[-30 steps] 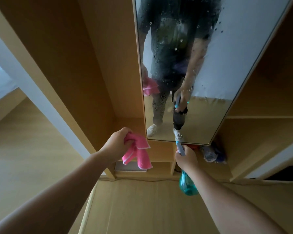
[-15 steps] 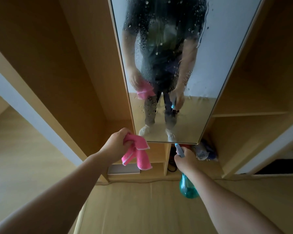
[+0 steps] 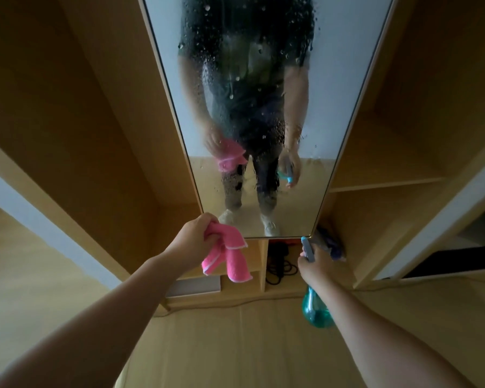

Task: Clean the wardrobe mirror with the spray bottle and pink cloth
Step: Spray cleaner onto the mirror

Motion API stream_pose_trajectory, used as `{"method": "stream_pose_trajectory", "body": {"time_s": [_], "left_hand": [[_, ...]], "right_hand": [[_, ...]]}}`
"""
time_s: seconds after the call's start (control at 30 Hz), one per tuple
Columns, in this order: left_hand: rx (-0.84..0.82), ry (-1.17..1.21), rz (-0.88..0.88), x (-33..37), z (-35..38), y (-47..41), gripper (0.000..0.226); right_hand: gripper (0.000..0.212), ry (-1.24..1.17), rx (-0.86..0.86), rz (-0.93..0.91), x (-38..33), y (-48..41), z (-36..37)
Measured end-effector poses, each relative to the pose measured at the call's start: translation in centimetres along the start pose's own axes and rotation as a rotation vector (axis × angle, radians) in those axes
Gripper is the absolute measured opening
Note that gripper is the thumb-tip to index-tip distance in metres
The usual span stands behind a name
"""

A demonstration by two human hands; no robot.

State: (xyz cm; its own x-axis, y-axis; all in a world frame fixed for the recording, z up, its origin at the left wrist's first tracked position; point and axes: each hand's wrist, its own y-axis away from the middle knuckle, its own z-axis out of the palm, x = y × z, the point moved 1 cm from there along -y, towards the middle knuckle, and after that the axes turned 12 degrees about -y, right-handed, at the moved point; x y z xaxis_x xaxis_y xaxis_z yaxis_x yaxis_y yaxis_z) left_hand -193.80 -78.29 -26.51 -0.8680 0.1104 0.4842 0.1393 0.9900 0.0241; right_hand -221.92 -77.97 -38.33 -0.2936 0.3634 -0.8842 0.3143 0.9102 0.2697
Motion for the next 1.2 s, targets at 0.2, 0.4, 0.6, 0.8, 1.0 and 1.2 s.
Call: {"method": "stream_pose_trajectory", "body": {"time_s": [0.2, 0.4, 0.6, 0.8, 1.0, 1.2], "left_hand": [[-0.004, -0.001, 0.019, 0.0, 0.3, -0.8, 0.021], [-0.037, -0.028, 0.107, 1.6, 0.6, -1.8, 0.026], [-0.128, 0.045, 0.202, 7.6, 1.3, -3.6, 0.037], [-0.101, 0.024, 0.412, 15.0, 1.9, -3.5, 0.007], [-0.106, 0.025, 0.350, 21.5, 3.6, -4.7, 0.055], [-0.183, 0.017, 0.389, 26.6, 5.5, -5.8, 0.086]], "right_hand": [[0.012, -0.007, 0.029, -0.001, -0.1, 0.3, -0.3], [0.010, -0.066, 0.026, -0.038, -1.3, 0.5, -2.7], [0.025, -0.288, 0.015, -0.255, -6.3, 1.2, -7.7], [0.023, -0.357, -0.001, -0.419, -12.3, 1.4, -11.9], [0.023, -0.399, -0.153, -0.639, -17.5, 0.5, -17.0], [0.023, -0.411, -0.263, -0.710, -18.8, -0.8, -21.3]]}}
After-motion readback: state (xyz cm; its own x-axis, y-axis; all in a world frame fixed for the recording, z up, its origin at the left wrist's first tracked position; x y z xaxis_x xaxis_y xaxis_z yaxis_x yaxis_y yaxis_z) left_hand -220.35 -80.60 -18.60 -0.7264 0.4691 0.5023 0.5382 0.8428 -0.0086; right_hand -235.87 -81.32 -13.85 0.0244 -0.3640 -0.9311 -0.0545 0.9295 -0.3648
